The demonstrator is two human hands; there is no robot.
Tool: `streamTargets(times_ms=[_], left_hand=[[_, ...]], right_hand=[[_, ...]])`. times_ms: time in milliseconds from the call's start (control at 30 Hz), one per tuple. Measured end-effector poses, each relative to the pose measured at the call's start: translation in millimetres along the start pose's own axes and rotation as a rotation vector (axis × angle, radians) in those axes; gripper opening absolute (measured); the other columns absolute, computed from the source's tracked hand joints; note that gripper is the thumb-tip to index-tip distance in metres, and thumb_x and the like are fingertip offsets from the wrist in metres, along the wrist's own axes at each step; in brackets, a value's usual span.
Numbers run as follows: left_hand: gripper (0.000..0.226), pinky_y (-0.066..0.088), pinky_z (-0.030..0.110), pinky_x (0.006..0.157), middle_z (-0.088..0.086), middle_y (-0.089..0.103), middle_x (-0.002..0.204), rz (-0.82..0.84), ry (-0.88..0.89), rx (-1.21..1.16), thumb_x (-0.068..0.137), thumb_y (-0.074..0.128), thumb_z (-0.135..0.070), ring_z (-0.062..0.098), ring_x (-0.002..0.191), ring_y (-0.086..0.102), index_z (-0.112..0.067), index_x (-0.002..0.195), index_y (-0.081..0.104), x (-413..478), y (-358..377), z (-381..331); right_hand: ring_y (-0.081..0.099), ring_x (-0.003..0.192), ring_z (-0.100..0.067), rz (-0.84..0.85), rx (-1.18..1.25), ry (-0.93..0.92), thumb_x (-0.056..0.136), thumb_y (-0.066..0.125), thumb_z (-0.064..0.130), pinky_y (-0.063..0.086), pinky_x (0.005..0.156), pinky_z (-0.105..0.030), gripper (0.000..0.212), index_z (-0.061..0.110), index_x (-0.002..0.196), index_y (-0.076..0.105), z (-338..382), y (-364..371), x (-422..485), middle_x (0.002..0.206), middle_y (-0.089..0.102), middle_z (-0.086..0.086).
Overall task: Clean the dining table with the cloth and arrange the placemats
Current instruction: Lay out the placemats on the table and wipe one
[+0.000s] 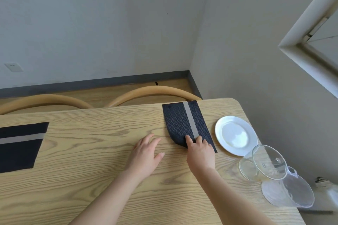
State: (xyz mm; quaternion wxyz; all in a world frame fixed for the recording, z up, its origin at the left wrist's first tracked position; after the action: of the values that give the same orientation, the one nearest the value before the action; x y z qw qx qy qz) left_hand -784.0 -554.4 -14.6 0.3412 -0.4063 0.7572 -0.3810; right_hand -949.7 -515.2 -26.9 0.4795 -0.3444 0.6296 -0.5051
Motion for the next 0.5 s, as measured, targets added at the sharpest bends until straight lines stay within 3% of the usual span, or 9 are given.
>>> streamTargets(times_ms=[100, 200, 300, 400, 500], left_hand=[[0.050, 0.024, 0.030, 0.113, -0.003, 0.029, 0.151, -0.044, -0.034, -0.092, 0.094, 0.051, -0.039, 0.015, 0.139, 0.028, -0.024, 0.140, 0.040, -3, -8, 10], [0.047, 0.036, 0.030, 0.104, 0.000, 0.044, 0.141, -0.103, -0.204, -0.334, 0.093, 0.052, -0.038, 0.016, 0.126, 0.045, -0.018, 0.135, 0.045, -8, -15, 31], [0.047, 0.048, 0.040, 0.094, 0.006, 0.060, 0.119, -0.146, -0.466, -0.716, 0.095, 0.047, -0.043, 0.023, 0.107, 0.059, -0.009, 0.126, 0.050, -15, -17, 52], [0.044, 0.057, 0.041, 0.076, 0.007, 0.062, 0.102, -0.156, -0.757, -1.171, 0.095, 0.046, -0.048, 0.025, 0.090, 0.065, -0.009, 0.115, 0.052, -28, -10, 65], [0.036, 0.055, 0.036, 0.065, 0.010, 0.065, 0.103, -0.158, -0.857, -1.274, 0.088, 0.063, -0.038, 0.025, 0.090, 0.063, -0.008, 0.107, 0.059, -37, -8, 78]], right_hand=[[0.058, 0.108, -0.022, -0.092, 0.221, 0.035, 0.087, 0.042, 0.006, 0.044, 0.080, -0.030, 0.052, 0.030, 0.131, 0.053, -15, -8, -13, 0.121, 0.062, 0.004], [0.062, 0.104, -0.017, -0.134, 0.445, 0.042, 0.081, 0.048, 0.000, 0.044, 0.080, -0.023, 0.056, 0.036, 0.122, 0.064, -23, -9, -29, 0.116, 0.069, 0.010], [0.058, 0.115, -0.014, -0.261, 0.670, -0.041, 0.071, 0.052, -0.012, 0.038, 0.091, -0.016, 0.059, 0.030, 0.105, 0.075, -18, -15, -44, 0.119, 0.066, 0.012], [0.046, 0.127, -0.012, -0.337, 0.847, -0.071, 0.074, 0.054, -0.015, 0.034, 0.104, -0.025, 0.058, 0.035, 0.092, 0.076, -15, -24, -54, 0.127, 0.057, 0.014], [0.030, 0.140, -0.012, -0.333, 0.875, -0.137, 0.080, 0.060, -0.008, 0.027, 0.109, -0.028, 0.049, 0.038, 0.078, 0.074, -10, -34, -62, 0.141, 0.049, 0.007]])
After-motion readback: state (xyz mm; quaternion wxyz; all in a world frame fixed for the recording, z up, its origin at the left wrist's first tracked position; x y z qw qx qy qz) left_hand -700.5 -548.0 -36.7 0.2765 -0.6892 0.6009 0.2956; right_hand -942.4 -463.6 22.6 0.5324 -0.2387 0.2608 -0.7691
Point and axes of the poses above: each hand's wrist, its own x-axis towards the middle knuckle, its own y-axis out of the palm, z = x × y, the point moved 7 cm from there along x, towards the middle knuckle
